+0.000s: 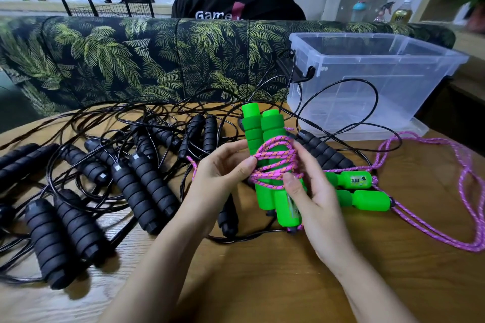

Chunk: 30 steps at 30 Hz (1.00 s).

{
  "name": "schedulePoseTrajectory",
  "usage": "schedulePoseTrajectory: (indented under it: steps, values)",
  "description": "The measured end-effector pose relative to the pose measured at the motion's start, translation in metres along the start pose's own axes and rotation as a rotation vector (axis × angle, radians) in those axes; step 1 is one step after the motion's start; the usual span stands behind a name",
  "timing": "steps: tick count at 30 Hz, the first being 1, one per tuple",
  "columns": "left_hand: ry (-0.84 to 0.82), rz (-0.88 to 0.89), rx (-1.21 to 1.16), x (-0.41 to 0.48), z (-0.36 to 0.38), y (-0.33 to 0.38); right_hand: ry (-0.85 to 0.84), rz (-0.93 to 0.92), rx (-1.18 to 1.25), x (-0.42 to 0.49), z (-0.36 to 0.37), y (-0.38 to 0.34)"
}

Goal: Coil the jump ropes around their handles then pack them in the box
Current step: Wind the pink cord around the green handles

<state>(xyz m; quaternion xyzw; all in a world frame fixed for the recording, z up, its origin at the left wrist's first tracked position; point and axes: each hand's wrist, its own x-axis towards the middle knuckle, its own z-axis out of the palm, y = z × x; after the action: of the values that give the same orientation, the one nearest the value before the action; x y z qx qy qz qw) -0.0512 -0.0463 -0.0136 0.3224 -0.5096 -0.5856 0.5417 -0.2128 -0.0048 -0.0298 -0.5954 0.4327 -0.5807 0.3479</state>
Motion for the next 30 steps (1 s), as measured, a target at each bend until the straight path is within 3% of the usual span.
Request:
schedulePoseTrajectory:
  steps: [6, 11, 15, 19, 24, 30]
  values:
    - [0.104, 0.085, 0.103, -0.0023, 0.0054, -0.0007, -0.008, -0.072, -0.288, -0.003, 0.0075, 0.0016]
    - [0.046, 0.115, 0.061, -0.0028, 0.0055, 0.0042, 0.016, -0.007, -0.137, -0.0003, 0.0024, 0.0031]
    - [0.086, 0.153, 0.072, -0.0034, 0.0055, 0.0022, 0.111, -0.152, -0.367, -0.0012, 0.005, 0.0031]
    - [0.116, 0.157, 0.085, -0.003, 0.0065, 0.0005, 0.112, -0.234, -0.402, -0.001, 0.0036, 0.0052]
    - [0.061, 0.185, 0.108, -0.0039, 0.0056, -0.001, 0.037, -0.138, -0.391, -0.0041, 0.0045, 0.002]
    - [0.012, 0.222, 0.185, -0.005, 0.0086, -0.001, 0.071, -0.048, -0.477, -0.0033, 0.0041, 0.0067]
